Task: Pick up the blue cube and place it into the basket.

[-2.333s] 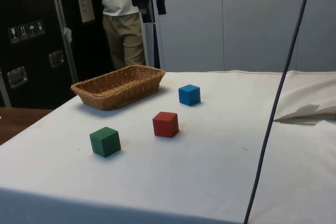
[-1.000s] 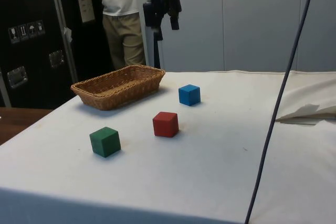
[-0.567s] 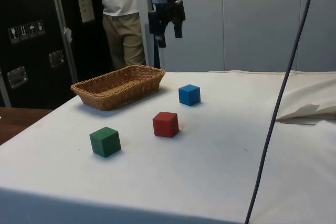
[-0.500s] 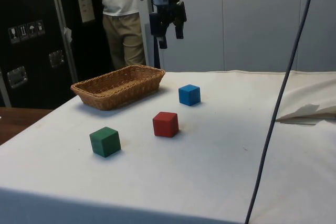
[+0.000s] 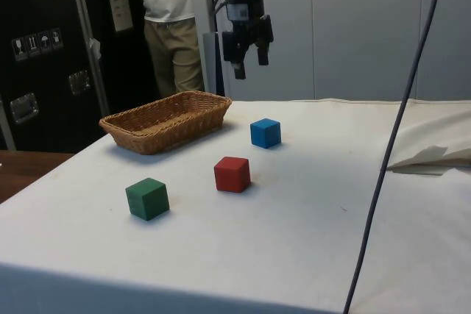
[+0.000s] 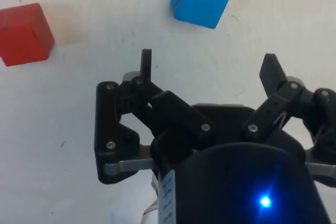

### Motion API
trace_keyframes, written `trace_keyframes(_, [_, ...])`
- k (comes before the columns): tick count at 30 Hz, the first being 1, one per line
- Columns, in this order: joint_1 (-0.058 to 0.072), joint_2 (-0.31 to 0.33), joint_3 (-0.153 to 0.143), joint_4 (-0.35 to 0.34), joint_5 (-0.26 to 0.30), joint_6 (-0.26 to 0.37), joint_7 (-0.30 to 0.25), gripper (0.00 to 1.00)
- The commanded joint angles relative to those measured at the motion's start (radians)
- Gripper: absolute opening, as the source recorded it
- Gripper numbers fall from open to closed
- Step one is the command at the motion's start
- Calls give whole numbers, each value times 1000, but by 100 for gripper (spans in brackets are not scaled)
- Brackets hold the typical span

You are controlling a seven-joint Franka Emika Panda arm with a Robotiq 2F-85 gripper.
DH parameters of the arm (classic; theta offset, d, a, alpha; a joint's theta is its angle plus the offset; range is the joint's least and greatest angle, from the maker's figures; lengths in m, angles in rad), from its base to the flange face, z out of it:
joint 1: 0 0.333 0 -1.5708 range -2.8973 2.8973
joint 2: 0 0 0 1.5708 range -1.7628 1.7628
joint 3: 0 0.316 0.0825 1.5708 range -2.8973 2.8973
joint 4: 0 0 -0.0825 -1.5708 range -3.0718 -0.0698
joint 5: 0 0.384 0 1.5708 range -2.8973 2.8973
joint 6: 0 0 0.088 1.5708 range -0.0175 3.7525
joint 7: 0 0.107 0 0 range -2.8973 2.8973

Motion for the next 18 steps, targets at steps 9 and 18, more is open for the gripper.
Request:
trace_keyframes(9, [-2, 19, -5, -14, 8, 34, 39, 100])
trace_keyframes(18, [-3, 39, -8, -20, 8, 57, 67, 100])
